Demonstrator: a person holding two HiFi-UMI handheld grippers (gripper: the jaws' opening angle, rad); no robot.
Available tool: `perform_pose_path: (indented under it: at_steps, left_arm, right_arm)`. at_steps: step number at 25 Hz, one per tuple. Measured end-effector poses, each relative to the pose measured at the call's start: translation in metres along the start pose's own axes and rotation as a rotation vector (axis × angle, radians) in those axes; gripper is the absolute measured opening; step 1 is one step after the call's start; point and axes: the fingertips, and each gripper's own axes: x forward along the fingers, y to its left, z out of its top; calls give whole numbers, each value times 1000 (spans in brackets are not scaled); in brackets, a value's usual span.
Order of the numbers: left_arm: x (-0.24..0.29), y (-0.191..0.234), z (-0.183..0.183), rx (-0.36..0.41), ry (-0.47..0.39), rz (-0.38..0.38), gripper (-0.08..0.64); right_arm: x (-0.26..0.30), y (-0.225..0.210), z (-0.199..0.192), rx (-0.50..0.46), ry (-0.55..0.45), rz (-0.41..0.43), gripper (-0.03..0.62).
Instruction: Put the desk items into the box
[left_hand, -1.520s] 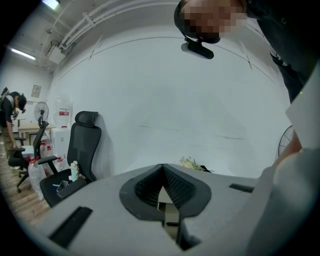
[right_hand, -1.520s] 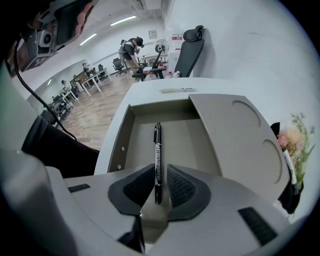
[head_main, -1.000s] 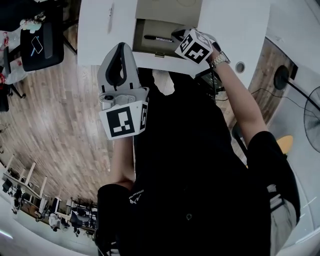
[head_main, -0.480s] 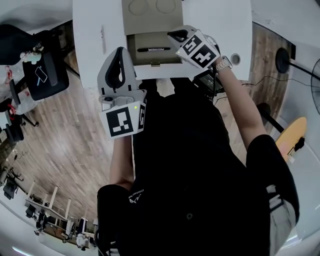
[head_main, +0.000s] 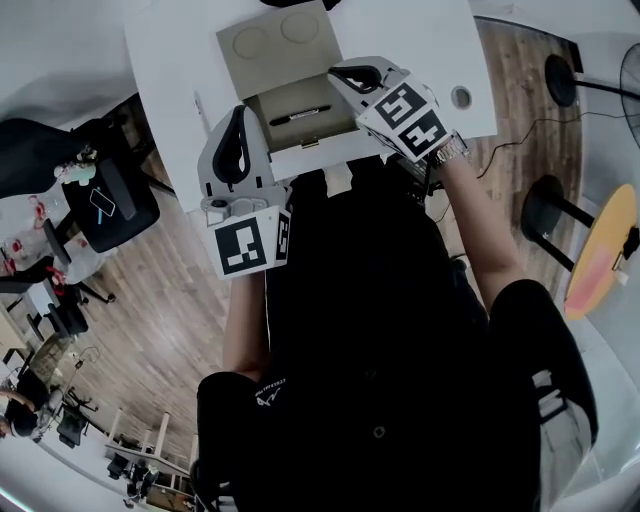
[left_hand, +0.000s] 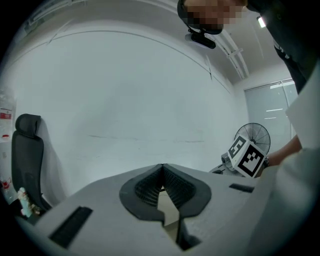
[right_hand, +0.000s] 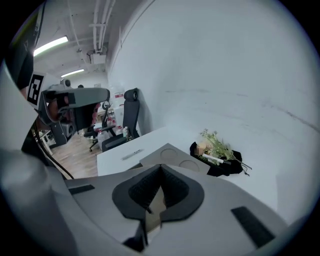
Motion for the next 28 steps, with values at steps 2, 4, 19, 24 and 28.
perform_pose_path:
  at_steps: [2,4,19,24,28]
  left_arm:
    - [1,-5,3,8,-5,-30,8]
    - [-1,-12,6,21,-13,-61,8]
    - [-48,-15,20,49,-77,-119,8]
    - [-60,-9,28,51,-106,-100,8]
    - [-69,-12,25,51,-106,-109,8]
  right_arm:
    - [-16,-3,8,42,-53,-37,-1]
    - [-34,-4,18,88,-122,-68,0]
    - [-136,31,90,194,-516,-252,0]
    - [-156,45,96,208,-579,-291,-1]
    - [-167,61,101,194,-615,-303,-2]
